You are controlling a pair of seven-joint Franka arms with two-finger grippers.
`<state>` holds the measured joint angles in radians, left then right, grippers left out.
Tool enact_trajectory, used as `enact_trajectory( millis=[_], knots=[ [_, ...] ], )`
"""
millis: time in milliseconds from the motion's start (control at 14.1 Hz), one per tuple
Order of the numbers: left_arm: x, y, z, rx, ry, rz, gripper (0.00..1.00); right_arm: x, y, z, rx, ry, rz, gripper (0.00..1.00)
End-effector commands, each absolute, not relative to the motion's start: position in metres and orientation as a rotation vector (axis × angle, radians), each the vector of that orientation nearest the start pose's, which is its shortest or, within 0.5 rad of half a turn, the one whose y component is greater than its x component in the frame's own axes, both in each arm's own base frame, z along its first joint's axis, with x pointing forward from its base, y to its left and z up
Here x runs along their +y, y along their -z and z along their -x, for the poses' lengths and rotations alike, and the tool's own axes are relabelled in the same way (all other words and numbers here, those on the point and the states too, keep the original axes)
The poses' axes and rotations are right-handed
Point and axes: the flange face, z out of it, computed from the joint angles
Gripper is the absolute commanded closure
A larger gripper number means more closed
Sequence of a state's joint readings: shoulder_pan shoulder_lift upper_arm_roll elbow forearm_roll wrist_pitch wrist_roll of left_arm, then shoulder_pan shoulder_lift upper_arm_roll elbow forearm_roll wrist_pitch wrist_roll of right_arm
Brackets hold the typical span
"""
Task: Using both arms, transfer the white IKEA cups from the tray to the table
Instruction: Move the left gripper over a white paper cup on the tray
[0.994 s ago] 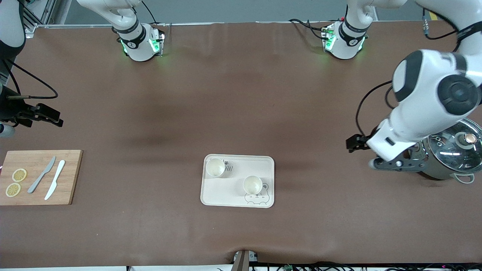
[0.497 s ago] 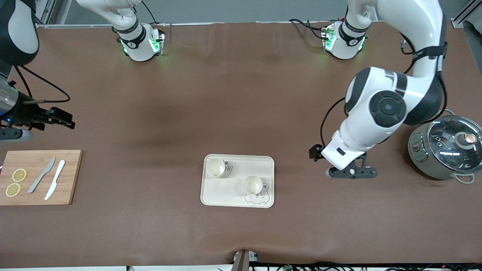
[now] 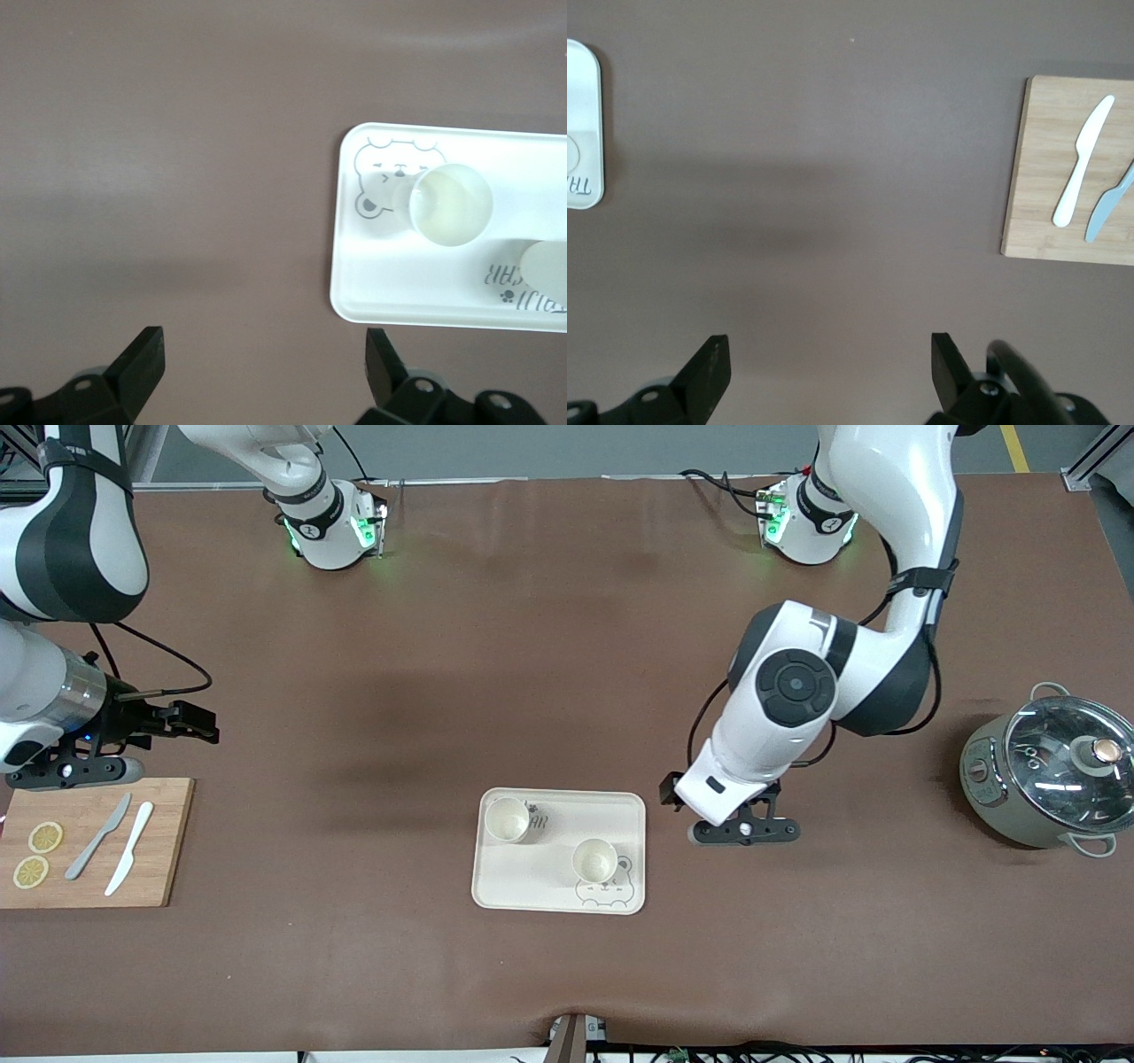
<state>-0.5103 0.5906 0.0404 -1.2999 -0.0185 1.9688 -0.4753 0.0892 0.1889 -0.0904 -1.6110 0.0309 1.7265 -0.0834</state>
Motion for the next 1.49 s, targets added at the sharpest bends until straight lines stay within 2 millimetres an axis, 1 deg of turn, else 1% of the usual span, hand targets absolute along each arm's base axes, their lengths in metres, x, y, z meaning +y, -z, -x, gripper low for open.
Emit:
enact_trajectory(
  millis=[0,71,142,213,284,426,497,568,639,781,923,994,1136,1420],
  knots=[
    [-0.346,-0.401,-0.662,-0.025,0.136,3.185,0.00,-0.011,-0.491,-0.636,-0.071,-0.138,3.126,0.00],
    [-0.348,-0.389,-0.665,-0.022,0.123,3.182,0.00,-0.011,-0.478,-0.640,-0.065,-0.167,3.125,0.00],
    [-0.352,-0.385,-0.669,-0.018,0.132,3.184,0.00,-0.012,-0.479,-0.646,-0.062,-0.153,3.129,0.00],
    [-0.356,-0.377,-0.675,-0.019,0.139,3.185,0.00,-0.012,-0.476,-0.650,-0.062,-0.155,3.127,0.00],
    [-0.361,-0.368,-0.679,-0.014,0.154,3.189,0.00,-0.010,-0.470,-0.652,-0.064,-0.169,3.125,0.00],
    [-0.367,-0.353,-0.686,-0.019,0.173,3.193,0.00,-0.007,-0.471,-0.652,-0.072,-0.174,3.120,0.00],
    [-0.368,-0.351,-0.689,-0.018,0.188,3.197,0.00,-0.002,-0.475,-0.652,-0.081,-0.167,3.119,0.00],
    [-0.371,-0.350,-0.689,-0.013,0.204,3.201,0.00,0.001,-0.475,-0.652,-0.086,-0.167,3.120,0.00],
    [-0.373,-0.347,-0.689,-0.015,0.213,3.203,0.00,-0.001,-0.475,-0.652,-0.074,-0.167,3.120,0.00],
    [-0.383,-0.336,-0.688,-0.041,0.241,3.205,0.00,-0.003,-0.475,-0.652,-0.067,-0.169,3.118,0.00],
    [-0.385,-0.336,-0.690,-0.061,0.290,3.217,0.00,-0.001,-0.472,-0.650,-0.050,-0.195,3.117,0.00],
    [-0.390,-0.337,-0.688,-0.053,0.302,3.219,0.00,0.002,-0.472,-0.649,-0.002,-0.210,3.117,0.00],
    [-0.392,-0.331,-0.690,-0.056,0.328,3.227,0.00,0.009,-0.471,-0.649,0.125,-0.217,3.121,0.00],
    [-0.398,-0.307,-0.694,-0.054,0.396,3.244,0.00,0.017,-0.467,-0.644,0.200,-0.278,3.101,0.00]
  ],
)
